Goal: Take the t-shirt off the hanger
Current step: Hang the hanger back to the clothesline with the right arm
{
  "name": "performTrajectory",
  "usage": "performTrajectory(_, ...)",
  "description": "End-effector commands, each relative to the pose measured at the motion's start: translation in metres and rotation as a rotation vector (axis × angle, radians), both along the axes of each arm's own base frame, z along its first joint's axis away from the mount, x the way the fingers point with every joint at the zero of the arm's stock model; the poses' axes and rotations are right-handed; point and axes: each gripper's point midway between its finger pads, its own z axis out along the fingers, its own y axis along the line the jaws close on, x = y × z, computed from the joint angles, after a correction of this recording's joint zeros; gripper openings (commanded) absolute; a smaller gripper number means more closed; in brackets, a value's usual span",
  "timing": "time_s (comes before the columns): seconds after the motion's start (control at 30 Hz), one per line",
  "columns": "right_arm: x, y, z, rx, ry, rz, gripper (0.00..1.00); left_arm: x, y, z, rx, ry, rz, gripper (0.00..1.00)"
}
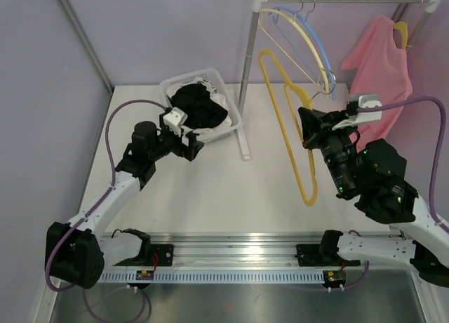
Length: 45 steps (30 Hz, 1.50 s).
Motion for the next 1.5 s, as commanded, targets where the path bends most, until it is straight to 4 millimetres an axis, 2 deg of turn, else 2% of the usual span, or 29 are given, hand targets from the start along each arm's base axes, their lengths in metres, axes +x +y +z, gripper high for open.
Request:
performTrajectory(0.0,0.010,-0.003,0.009,-0.051,0.050,-0.086,0.00,0.003,-0.008,0.031,-0.049,-0.149,-0.010,0.99)
performTrajectory(0.17,0.019,0.010,0.028,-0.076,0.050,-0.103,0.00,-0.004,-0.015,0.015,-0.072,-0.123,-0.026,0.99)
performTrajectory(0.27,0.023,0.005,0.039,-0.058,0.044,-0.126,0.00,-0.005,-0.018,0.012,-0.063,-0.127,-0.023,0.99)
performTrajectory(0.4,0.037,-0.009,0.039,-0.075,0.070,-0.196,0.00,-0.005,-0.015,0.013,-0.054,-0.144,-0.008,0.99)
performTrajectory(0.5,0.051,-0.007,0.042,-0.062,0.078,-0.182,0.00,-0.007,-0.013,0.016,-0.059,-0.164,-0.004,0.99)
performTrajectory(0.63,0.072,-0.002,0.036,-0.064,0.115,-0.096,0.00,-0.008,-0.012,0.018,-0.057,-0.174,0.002,0.99)
performTrajectory(0.8,0.097,0.008,0.033,-0.080,0.135,-0.052,0.00,-0.009,-0.014,0.019,-0.050,-0.181,-0.010,0.99)
performTrajectory(0.83,0.103,0.017,0.030,-0.078,0.148,-0.012,0.00,-0.008,-0.013,0.018,-0.045,-0.175,-0.006,0.99)
performTrajectory(0.87,0.108,0.010,0.035,-0.070,0.145,-0.025,0.00,-0.008,-0.013,0.018,-0.043,-0.177,-0.008,0.99)
performTrajectory(1.03,0.129,0.012,0.033,-0.070,0.165,-0.011,0.00,-0.008,-0.013,0.016,-0.039,-0.174,-0.006,0.99)
performTrajectory(1.07,0.130,0.011,0.040,-0.063,0.154,-0.009,0.00,-0.008,-0.014,0.016,-0.038,-0.175,-0.007,0.99)
performTrajectory(1.13,0.140,0.016,0.037,-0.073,0.164,0.009,0.00,-0.007,-0.013,0.017,-0.037,-0.178,-0.003,0.99)
performTrajectory(1.2,0.143,0.016,0.045,-0.067,0.153,0.025,0.00,-0.008,-0.013,0.017,-0.036,-0.180,-0.004,0.99)
performTrajectory(1.23,0.150,0.020,0.041,-0.077,0.167,0.041,0.00,-0.008,-0.013,0.017,-0.035,-0.179,-0.004,0.99)
performTrajectory(1.27,0.148,0.019,0.051,-0.068,0.148,0.052,0.00,-0.008,-0.014,0.018,-0.035,-0.179,-0.004,0.99)
performTrajectory(1.3,0.149,0.021,0.053,-0.069,0.146,0.067,0.00,-0.008,-0.014,0.018,-0.035,-0.177,-0.005,0.99)
performTrajectory(1.33,0.158,0.021,0.049,-0.071,0.161,0.068,0.00,-0.008,-0.015,0.018,-0.035,-0.174,-0.010,0.99)
performTrajectory(1.4,0.165,0.017,0.063,-0.063,0.145,0.054,0.00,-0.006,-0.016,0.017,-0.024,-0.168,-0.010,0.99)
performTrajectory(1.47,0.173,0.018,0.060,-0.069,0.158,0.057,0.00,-0.005,-0.015,0.017,-0.019,-0.167,-0.007,0.99)
